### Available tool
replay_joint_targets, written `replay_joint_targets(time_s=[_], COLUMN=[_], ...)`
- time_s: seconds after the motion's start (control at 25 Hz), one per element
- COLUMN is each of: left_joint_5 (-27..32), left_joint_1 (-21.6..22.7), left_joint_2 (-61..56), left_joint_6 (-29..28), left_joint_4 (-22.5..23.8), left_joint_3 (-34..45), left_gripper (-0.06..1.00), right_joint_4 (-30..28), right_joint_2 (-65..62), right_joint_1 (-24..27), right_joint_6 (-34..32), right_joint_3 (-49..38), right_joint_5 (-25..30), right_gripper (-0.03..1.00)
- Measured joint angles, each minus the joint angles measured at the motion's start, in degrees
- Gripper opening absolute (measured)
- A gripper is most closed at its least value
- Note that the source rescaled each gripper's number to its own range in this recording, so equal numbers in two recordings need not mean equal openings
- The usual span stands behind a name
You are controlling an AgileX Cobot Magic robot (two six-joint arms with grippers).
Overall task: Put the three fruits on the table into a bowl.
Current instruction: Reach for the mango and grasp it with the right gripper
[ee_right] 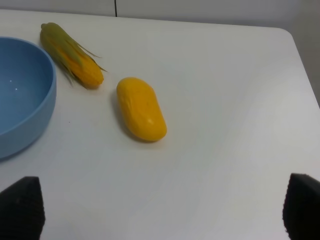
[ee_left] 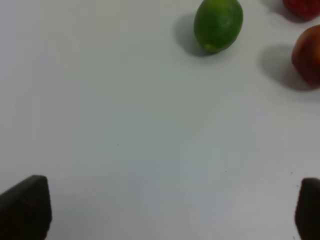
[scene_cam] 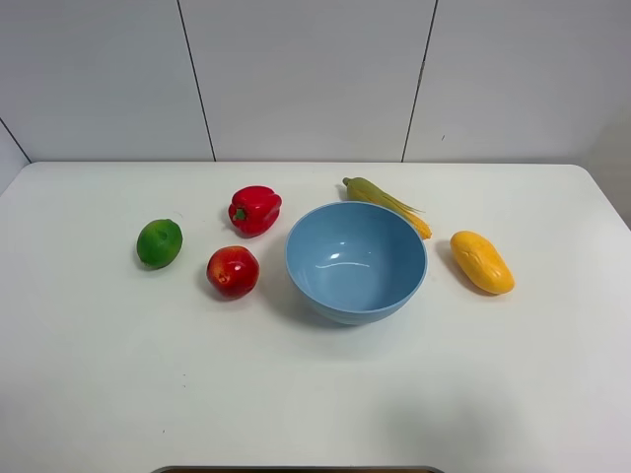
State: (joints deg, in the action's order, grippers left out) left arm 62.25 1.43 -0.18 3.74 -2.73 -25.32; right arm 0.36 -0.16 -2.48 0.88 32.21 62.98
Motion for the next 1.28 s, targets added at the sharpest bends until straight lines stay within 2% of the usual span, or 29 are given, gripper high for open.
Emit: replay_joint_targets(time_s=[1.04,1.28], left_joint_5=[0.0,0.0], left_joint_1=[0.0,0.0], left_joint_2=[0.0,0.0], left_joint_6=[0.0,0.0], left_joint_4=[0.0,0.0], left_joint_3=[0.0,0.0], left_gripper=[1.00,1.00], right_joint_4=[0.0,-1.7], right_joint_2=[0.2,12.2], right_joint_1=[0.0,0.0], right_joint_6=[0.0,0.0], right_joint_3=[0.0,4.7], right_joint_5=[0.0,-1.8], right_gripper=[1.00,1.00])
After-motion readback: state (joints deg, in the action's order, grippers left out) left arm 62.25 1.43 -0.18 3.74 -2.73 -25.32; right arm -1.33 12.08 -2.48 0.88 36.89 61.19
